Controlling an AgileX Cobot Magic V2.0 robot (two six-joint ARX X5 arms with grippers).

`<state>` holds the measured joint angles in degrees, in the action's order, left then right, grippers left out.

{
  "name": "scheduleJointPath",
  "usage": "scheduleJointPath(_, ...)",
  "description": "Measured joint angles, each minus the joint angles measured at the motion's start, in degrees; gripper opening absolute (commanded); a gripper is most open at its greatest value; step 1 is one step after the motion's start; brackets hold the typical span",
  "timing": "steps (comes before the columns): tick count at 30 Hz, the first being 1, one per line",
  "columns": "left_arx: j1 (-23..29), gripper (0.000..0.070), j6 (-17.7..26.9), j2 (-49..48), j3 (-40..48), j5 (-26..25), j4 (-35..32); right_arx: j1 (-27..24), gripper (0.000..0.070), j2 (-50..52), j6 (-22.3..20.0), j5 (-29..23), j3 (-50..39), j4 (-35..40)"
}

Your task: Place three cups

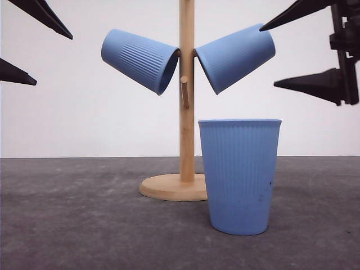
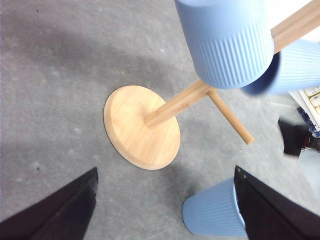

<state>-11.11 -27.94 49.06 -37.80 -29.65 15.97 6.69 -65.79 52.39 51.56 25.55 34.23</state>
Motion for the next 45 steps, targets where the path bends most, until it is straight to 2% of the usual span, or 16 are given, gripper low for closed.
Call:
scheduleJointPath(4, 0.0, 0.0501, 0.0, 0.0, 0.0, 0.0, 0.0, 3.5, 0.0553, 2.0, -4.6, -0.5, -0.1, -11.8)
scheduleJointPath(10, 0.0, 0.0501, 0.0, 0.0, 0.0, 0.0, 0.0, 8.7, 0.0545, 1.9, -12.9, -11.5, -0.1, -28.5)
scheduleJointPath(13, 0.0, 0.0501, 0.0, 0.0, 0.0, 0.0, 0.0, 11.3, 0.0502, 2.0, -15.4, -16.5, -0.1, -33.5)
scheduleJointPath(17, 0.0, 0.0501, 0.0, 0.0, 0.0, 0.0, 0.0, 14.7, 0.0375, 1.9, -17.9, -21.2, 1.4, -39.1)
scheduleJointPath(24, 0.0, 0.0501, 0.0, 0.0, 0.0, 0.0, 0.0, 17.7, 0.0, 2.0, -19.7, -23.8, 3.3, -43.6)
scheduleJointPath(27, 0.0, 0.0506, 0.0, 0.0, 0.0, -0.1, 0.2, 17.7, 0.0, 2.0, -19.8, -22.0, 3.3, -44.9)
scheduleJointPath(31, 0.0, 0.0517, 0.0, 0.0, 0.0, -2.4, 2.4, 17.6, 0.0, 2.0, -19.6, -15.3, 4.0, -46.6)
scheduleJointPath(37, -1.7, 0.0518, 0.5, 0.2, 0.0, -13.5, 7.0, 17.7, 0.0, 2.0, -19.6, -5.5, 8.9, -49.8)
scheduleJointPath(42, -6.4, 0.053, 2.6, 2.9, 0.0, -22.6, 7.0, 18.6, 0.0, 2.0, -19.6, 0.3, 12.9, -49.8)
scheduleJointPath(45, -10.5, 0.0617, 4.5, 5.4, 0.0, -24.5, 6.2, 19.8, 0.0, 2.0, -19.6, 1.7, 14.4, -49.8)
